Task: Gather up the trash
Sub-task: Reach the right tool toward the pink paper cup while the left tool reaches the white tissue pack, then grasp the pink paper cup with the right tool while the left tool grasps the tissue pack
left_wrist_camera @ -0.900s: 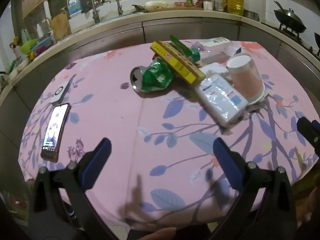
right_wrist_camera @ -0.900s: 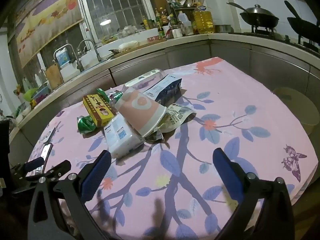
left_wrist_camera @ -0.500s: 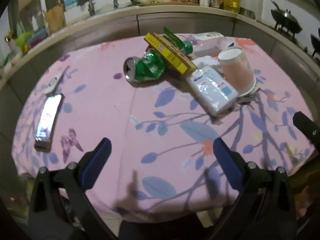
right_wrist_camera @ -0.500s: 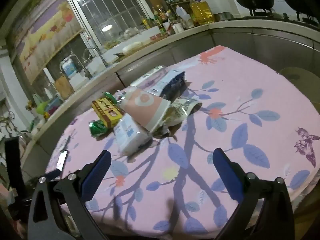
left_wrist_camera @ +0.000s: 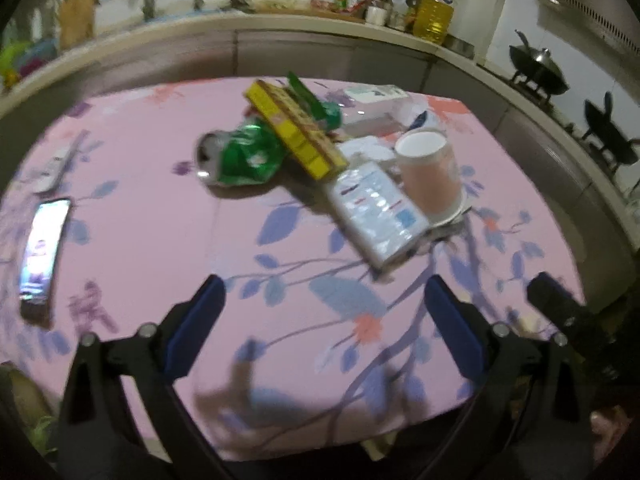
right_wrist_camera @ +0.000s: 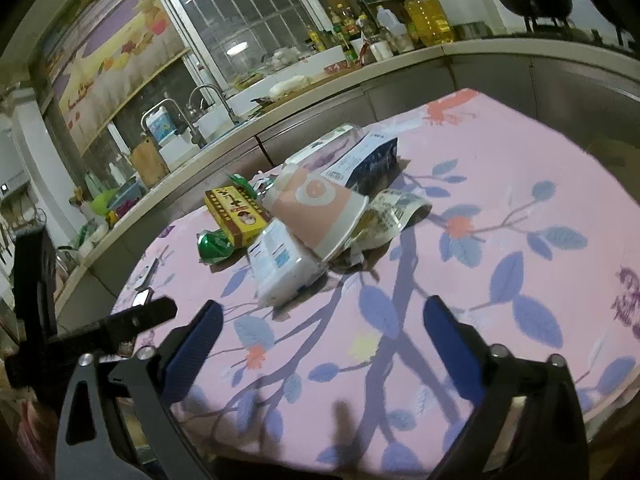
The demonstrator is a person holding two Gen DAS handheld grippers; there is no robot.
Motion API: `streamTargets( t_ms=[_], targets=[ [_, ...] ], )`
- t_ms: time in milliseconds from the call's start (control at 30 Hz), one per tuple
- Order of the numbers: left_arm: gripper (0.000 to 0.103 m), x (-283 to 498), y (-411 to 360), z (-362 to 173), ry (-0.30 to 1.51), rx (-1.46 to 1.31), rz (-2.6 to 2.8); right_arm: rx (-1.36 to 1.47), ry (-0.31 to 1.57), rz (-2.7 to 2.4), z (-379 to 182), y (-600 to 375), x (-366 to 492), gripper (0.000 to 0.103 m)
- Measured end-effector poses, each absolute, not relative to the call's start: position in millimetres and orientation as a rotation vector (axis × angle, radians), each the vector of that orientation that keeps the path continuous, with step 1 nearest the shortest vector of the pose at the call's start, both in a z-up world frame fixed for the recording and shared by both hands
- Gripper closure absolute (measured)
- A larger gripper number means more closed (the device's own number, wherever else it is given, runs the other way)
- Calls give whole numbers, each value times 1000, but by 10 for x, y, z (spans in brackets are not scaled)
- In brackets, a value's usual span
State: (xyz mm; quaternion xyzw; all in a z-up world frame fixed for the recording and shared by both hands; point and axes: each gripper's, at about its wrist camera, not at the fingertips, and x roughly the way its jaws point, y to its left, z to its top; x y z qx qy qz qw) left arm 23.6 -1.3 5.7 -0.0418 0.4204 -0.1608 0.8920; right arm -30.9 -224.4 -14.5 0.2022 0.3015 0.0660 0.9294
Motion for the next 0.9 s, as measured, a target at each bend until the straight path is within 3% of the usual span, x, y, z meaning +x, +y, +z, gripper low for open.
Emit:
streamTargets(
  t_ms=[33, 133, 267, 567, 667, 733, 800, 900],
  targets=[
    [15, 316, -32, 33, 894, -99, -351, 404, 625, 134, -143, -2266, -261, 34],
    [25, 609, -145, -84, 974, -146, -414, 431, 680, 169, -189, -2379, -50, 48],
    [28, 944, -255, -239, 1039, -219, -472, 514, 707, 215, -214, -2574, 236, 56],
    [24, 1337, -671, -390, 1087, -141, -399, 818, 823, 334, -538, -2940, 969, 57],
    [23, 1387, -793, -445, 1098, -118, -390, 911, 830, 423, -592, -2979, 1074, 70],
    [24, 1387, -830, -461, 1088, -97, -375, 925, 825, 465, -570, -2976, 1078, 91],
    [33, 1361, -784, -457, 1085, -108, -374, 934, 818, 510, -521, -2972, 1048, 98],
    [39, 1251, -688, -394, 1066, -96, -361, 888, 797, 504, -417, -2972, 948, 99]
  ],
)
